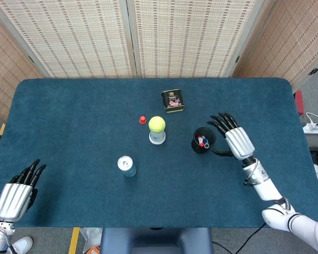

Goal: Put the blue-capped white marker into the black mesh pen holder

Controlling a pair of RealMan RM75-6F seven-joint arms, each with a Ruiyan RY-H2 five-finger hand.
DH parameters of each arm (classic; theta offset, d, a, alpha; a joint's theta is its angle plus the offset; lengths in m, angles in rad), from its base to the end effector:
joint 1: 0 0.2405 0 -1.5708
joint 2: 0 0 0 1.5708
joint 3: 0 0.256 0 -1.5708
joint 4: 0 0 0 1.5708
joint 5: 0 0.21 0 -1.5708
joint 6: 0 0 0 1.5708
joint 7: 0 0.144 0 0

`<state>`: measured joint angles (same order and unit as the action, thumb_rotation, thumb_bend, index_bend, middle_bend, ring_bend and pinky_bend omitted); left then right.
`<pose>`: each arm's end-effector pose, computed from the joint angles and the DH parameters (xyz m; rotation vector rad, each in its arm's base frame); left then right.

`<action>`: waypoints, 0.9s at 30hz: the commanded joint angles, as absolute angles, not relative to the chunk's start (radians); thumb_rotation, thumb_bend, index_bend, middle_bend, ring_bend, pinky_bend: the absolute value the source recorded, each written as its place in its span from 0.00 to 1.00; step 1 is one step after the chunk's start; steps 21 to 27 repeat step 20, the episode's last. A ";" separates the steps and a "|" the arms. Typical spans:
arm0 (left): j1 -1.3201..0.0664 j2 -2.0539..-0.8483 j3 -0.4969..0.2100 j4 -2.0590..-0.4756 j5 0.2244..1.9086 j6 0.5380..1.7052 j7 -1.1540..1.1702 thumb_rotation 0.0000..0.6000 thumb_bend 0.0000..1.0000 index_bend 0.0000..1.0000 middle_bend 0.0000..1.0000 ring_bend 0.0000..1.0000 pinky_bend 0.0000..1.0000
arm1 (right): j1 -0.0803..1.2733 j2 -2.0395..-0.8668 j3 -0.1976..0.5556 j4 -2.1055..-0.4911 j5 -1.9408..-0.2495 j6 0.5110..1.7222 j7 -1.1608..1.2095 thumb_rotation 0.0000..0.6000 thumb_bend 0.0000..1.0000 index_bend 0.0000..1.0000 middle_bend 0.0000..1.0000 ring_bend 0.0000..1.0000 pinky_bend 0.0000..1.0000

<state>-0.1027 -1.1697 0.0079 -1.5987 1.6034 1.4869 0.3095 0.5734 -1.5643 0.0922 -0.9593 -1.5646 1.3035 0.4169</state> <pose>-0.2966 0.1730 0.1309 -1.5909 -0.6609 -0.7396 -0.2511 -0.3490 0.0542 1.6707 -0.8633 1.2938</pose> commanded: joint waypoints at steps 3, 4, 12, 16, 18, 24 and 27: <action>-0.103 -1.165 0.014 -1.598 1.615 1.488 0.300 1.00 0.46 0.11 0.00 0.17 0.41 | 0.408 -1.469 0.024 -1.165 -1.571 1.448 0.019 1.00 0.11 0.19 0.09 0.00 0.01; -0.103 -1.165 0.016 -1.598 1.619 1.490 0.298 1.00 0.46 0.11 0.00 0.17 0.41 | 0.386 -1.460 0.018 -1.191 -1.554 1.452 -0.051 1.00 0.11 0.18 0.09 0.00 0.01; -0.097 -1.161 0.025 -1.597 1.643 1.507 0.285 1.00 0.46 0.11 0.00 0.17 0.41 | 0.266 -1.443 0.012 -1.322 -1.432 1.472 -0.357 1.00 0.11 0.13 0.09 0.00 0.00; -0.096 -1.160 0.026 -1.596 1.648 1.512 0.283 1.00 0.46 0.11 0.00 0.17 0.41 | 0.258 -1.458 0.017 -1.302 -1.436 1.471 -0.356 1.00 0.11 0.13 0.09 0.00 0.00; -0.096 -1.160 0.025 -1.596 1.645 1.510 0.283 1.00 0.46 0.11 0.00 0.17 0.41 | 0.255 -1.465 0.023 -1.295 -1.439 1.473 -0.359 1.00 0.11 0.13 0.09 0.00 0.00; -0.098 -1.160 0.023 -1.597 1.639 1.504 0.282 1.00 0.46 0.11 0.00 0.17 0.41 | 0.254 -1.473 0.028 -1.288 -1.446 1.477 -0.356 1.00 0.11 0.13 0.09 0.00 0.00; -0.098 -1.160 0.023 -1.597 1.639 1.504 0.282 1.00 0.46 0.11 0.00 0.17 0.41 | 0.254 -1.473 0.028 -1.288 -1.446 1.477 -0.356 1.00 0.11 0.13 0.09 0.00 0.00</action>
